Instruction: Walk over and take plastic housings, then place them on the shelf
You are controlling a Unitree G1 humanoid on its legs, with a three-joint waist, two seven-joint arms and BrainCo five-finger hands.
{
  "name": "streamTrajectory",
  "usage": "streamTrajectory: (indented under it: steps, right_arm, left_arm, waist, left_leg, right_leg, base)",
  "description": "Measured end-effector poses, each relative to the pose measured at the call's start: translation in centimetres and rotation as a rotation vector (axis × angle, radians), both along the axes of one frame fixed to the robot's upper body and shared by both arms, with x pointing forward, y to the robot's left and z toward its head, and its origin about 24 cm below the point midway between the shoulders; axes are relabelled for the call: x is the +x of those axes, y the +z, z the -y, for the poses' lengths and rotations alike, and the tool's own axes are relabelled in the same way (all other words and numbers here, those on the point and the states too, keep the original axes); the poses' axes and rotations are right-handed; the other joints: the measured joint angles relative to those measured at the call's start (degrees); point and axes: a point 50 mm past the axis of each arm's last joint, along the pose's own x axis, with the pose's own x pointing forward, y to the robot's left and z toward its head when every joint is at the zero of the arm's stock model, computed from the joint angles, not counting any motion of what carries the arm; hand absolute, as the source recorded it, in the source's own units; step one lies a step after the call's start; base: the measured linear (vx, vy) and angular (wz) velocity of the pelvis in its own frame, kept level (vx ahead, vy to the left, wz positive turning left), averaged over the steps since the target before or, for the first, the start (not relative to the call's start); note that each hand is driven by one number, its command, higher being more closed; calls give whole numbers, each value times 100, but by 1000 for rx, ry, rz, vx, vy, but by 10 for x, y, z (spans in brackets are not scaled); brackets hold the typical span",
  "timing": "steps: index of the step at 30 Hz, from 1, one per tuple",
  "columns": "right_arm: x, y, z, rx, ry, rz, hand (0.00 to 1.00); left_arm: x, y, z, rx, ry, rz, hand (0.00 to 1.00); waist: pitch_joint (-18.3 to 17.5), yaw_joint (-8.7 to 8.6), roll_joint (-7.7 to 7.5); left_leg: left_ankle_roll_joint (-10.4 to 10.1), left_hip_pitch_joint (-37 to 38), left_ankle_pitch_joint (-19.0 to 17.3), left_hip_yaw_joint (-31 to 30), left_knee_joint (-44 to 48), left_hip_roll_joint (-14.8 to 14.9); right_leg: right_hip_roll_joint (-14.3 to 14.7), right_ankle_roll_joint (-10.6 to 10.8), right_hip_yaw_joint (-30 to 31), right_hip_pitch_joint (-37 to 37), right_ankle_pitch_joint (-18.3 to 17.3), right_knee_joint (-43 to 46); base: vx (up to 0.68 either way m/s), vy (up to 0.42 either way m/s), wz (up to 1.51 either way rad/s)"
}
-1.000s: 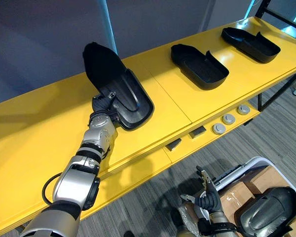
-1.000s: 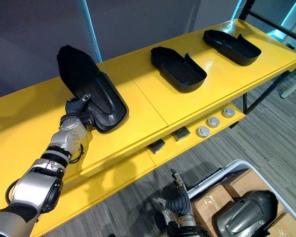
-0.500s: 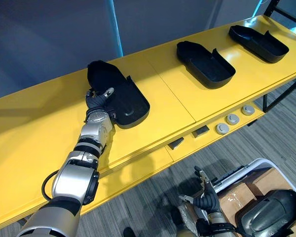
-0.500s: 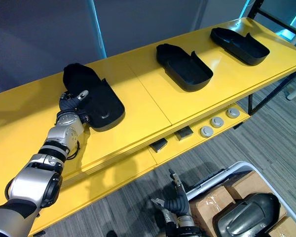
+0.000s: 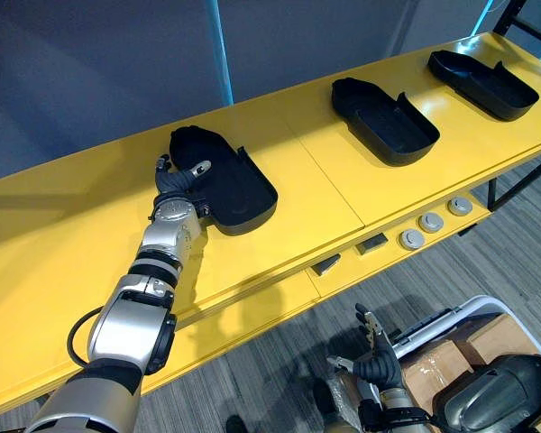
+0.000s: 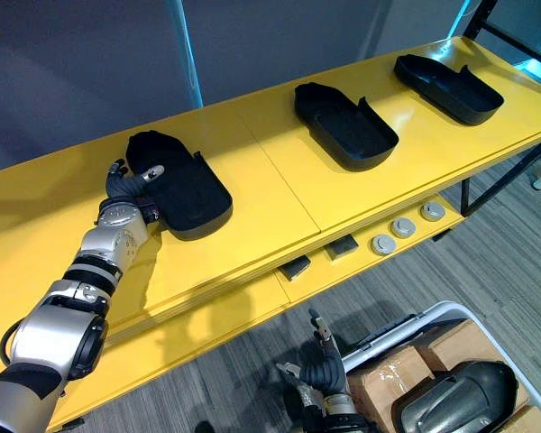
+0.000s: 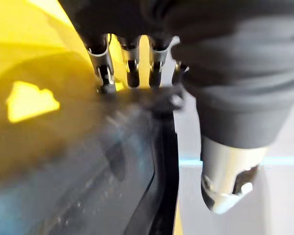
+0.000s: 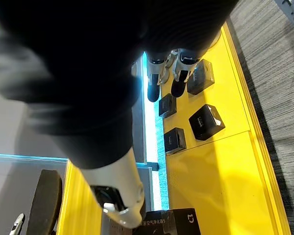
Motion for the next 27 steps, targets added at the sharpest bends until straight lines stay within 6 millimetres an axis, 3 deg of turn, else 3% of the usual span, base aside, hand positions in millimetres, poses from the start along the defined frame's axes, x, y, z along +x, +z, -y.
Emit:
streamTrajectory:
  steps: [5,8,9,10,13,16,18,19,21,24,27]
  right_arm:
    - [-2,4,-7,-13,63,18,0]
    - [-4,27,-14,-49,132,163,0]
    - [-5,41,-16,-58,148,244,100]
    - [-7,53,-16,-60,156,318,100]
    - [-8,65,-14,-56,153,393,100]
    - [-5,68,-11,-74,148,413,100]
    - [6,74,-5,-106,116,452,100]
    - [10,75,-4,-116,105,462,100]
    - [30,75,2,-157,60,480,100]
    - [58,76,6,-172,17,480,100]
    - [79,79,1,-167,11,485,100]
  left_arm:
    - [-1,5,-3,154,45,12,0]
    - [-8,23,-9,399,193,90,0]
    - [-13,30,-11,490,259,128,0]
    - [-16,37,-13,555,310,161,0]
    - [-31,51,-12,611,407,274,0]
    - [-65,61,1,618,467,486,0]
    - [-99,45,10,574,498,589,0]
    - [-106,37,11,559,504,593,0]
    - [-134,-2,19,500,489,559,0]
    - [-167,-44,29,410,392,506,0]
    - [-195,-53,41,300,232,572,0]
  waist:
    - [-2,8,1]
    - [-3,-5,0]
    - [-7,-6,-1]
    - [-43,-2,-1]
    - [-197,11,-6]
    - [-343,57,6]
    - [-520,176,22]
    - [-565,214,26]
    - [-673,357,61]
    - [-719,588,138]
    - [-760,776,217]
  left_leg:
    - [-1,114,1,8,-22,3]
    - [-1,133,1,14,-27,5]
    - [-2,163,1,20,-38,9]
    - [-3,187,0,19,-51,12]
    - [-17,197,16,0,-105,-4]
    - [-27,306,69,-65,-243,8]
    - [-26,334,96,-152,-292,11]
    - [-23,334,110,-174,-310,4]
    - [-8,276,178,-341,-347,-37]
    - [8,156,256,-490,-362,-76]
    - [14,1,336,-622,-374,-90]
  right_leg:
    - [2,-4,2,111,2,-28]
    - [3,-9,5,130,7,-37]
    - [6,-12,4,165,10,-52]
    - [9,-13,0,187,10,-59]
    - [30,-12,-29,192,11,-57]
    - [51,-11,-161,278,10,-66]
    - [54,-9,-309,334,7,-65]
    - [51,-8,-321,338,5,-66]
    - [4,29,-486,360,-32,-64]
    - [-44,33,-644,332,-57,-55]
    - [-66,23,-793,245,-50,-49]
  base:
    - [0,0,0]
    - [0,0,0]
    - [0,0,0]
    - [0,0,0]
    - [26,11,2]
    - [40,8,12]
    - [25,9,20]
    - [10,9,19]
    - [-20,13,34]
    - [-52,14,34]
    - [-50,16,25]
